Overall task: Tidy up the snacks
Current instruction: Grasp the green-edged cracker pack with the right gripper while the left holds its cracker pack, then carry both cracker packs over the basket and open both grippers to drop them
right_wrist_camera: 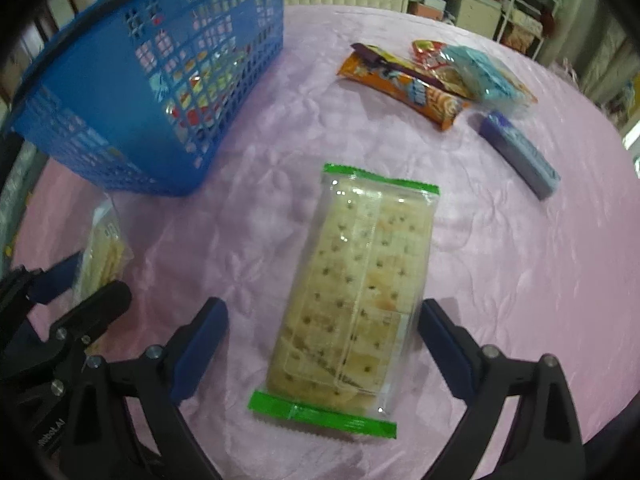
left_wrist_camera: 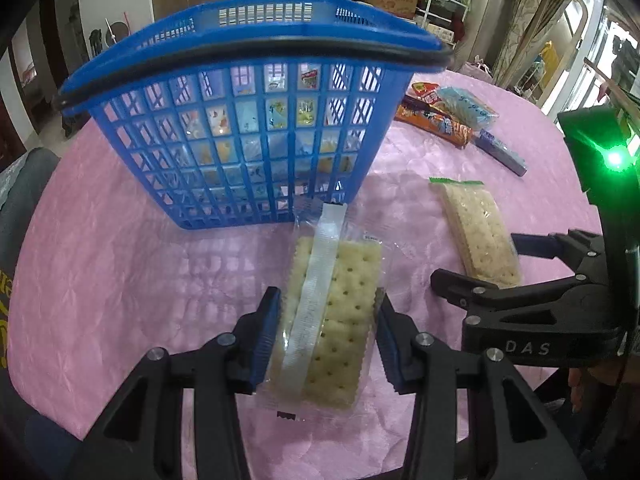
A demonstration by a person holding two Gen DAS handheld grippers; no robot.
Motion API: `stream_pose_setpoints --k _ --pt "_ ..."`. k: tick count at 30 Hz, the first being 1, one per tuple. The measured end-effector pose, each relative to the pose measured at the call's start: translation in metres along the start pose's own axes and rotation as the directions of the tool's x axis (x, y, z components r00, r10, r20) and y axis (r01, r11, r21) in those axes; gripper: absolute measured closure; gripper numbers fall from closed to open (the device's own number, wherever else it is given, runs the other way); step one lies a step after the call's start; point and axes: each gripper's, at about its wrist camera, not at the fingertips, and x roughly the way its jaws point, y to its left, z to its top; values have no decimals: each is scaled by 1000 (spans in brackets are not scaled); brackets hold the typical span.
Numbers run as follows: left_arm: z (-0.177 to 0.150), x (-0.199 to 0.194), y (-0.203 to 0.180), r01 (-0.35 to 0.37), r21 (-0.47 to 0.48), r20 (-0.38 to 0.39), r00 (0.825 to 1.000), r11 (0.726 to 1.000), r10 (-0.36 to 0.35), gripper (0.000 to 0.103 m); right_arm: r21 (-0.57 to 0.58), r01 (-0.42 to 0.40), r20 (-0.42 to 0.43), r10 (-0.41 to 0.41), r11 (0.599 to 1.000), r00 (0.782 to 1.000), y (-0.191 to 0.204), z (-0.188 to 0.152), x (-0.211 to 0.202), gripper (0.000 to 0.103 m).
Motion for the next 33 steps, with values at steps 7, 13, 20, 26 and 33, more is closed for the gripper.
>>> stream_pose_setpoints --k 7,13,20,26,33 --pt "-5 -3 1 -3 -10 5 1000 1000 3 60 -72 16 45 -12 997 999 8 -4 -11 42" --pt "-6 -29 5 -22 -8 42 999 1000 22 60 -63 -19 86 24 998 996 3 -17 -37 42" --pt "0 -68 -1 -19 -3 107 994 1000 19 60 -96 -49 194 66 994 979 10 -18 -90 42" --pt "14 -103 -6 -43 38 170 985 998 36 60 -127 -74 282 107 989 954 13 -11 -129 42" --pt "47 -136 -5 -47 70 249 968 996 28 60 -154 -83 365 135 985 921 7 15 -163 42"
